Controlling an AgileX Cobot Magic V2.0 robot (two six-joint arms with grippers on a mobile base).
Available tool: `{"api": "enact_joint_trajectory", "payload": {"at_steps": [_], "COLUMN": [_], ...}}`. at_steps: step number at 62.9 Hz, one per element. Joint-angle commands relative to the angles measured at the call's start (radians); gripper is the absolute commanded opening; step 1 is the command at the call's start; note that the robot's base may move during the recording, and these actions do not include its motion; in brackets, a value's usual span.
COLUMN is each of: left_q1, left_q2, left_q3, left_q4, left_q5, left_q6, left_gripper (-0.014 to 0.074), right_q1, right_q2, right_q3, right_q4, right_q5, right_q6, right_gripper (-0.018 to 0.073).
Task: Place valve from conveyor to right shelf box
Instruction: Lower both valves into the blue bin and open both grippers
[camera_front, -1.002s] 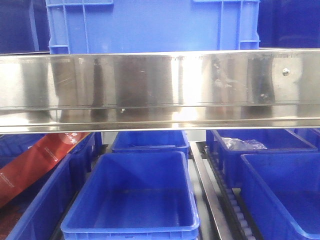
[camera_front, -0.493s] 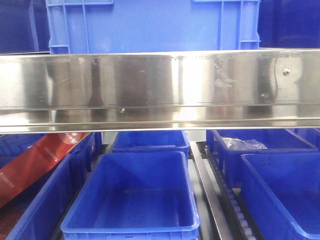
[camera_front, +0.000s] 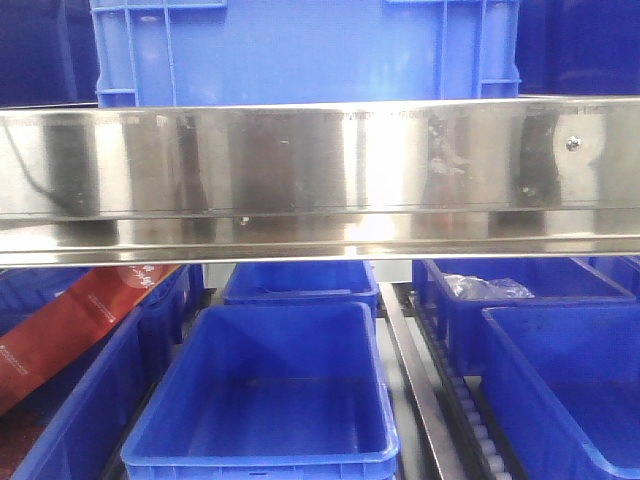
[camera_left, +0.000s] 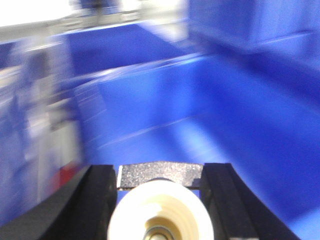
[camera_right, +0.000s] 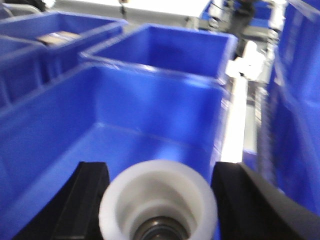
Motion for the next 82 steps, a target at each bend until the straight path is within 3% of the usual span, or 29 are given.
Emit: {"api": "enact_joint_trajectory", "payload": {"at_steps": [1,17,24,29,36,43,50,58,63,67,79,82], "left_q1": [-0.032,-0.073,-0.079,-0.079,-0.079,-0.079,-0.079,-0.079,-0.079,-0.079,-0.079,-0.079], "left_q2": [0.093,0.267,0.3,0.316,0.334,0.336,0.336,0.336,0.332,0.326,0.324,0.318], "left_q3": [-0.085,-0.158,-0.158,-0.158,-0.158,-0.158,-0.158,-0.158,-0.158,-0.158,-0.158,-0.158], "left_q4": [-0.006,-0.006,-0.006,-0.006,-0.009,-0.005,-0.001,-0.001,-0.001,-0.001,0.023,0.034], "left_q5": [-0.042,-0.049,-0.042,-0.042,-0.034,-0.028,-0.028,-0.028,-0.02,-0.006,-0.001,-0.005], "left_q6": [0.002,0.002,0.002,0.002,0.002,0.002,0.002,0.002,0.002,0.002,0.002,0.002], "left_gripper": [-0.0111,-0.0111,-0.008,0.003,0.0251,0.0409,0.0457,0.0455,0.0426,0.033,-0.0114,-0.0111], "right_q1": [0.029,0.079,0.079,0.079,0.079,0.079,0.079,0.079,0.079,0.079,0.077,0.077], "right_q2": [0.047,0.172,0.215,0.233,0.264,0.283,0.283,0.283,0.272,0.262,0.258,0.258], "right_q3": [-0.07,-0.101,-0.101,-0.101,-0.101,-0.101,-0.101,-0.101,-0.101,-0.101,-0.101,-0.101], "right_q4": [0.004,0.008,0.019,0.048,0.079,0.085,0.087,0.087,0.087,0.087,0.087,0.087], "right_q5": [-0.072,-0.083,-0.079,-0.079,-0.079,-0.081,-0.083,-0.081,-0.07,-0.065,-0.071,-0.069], "right_q6": [-0.006,-0.006,-0.006,-0.006,-0.006,-0.006,-0.006,-0.006,-0.006,-0.006,-0.006,-0.006], "right_gripper": [-0.0166,-0.0165,-0.0058,0.0098,0.0296,0.0393,0.041,0.0401,0.0344,0.0258,-0.0049,-0.012]}}
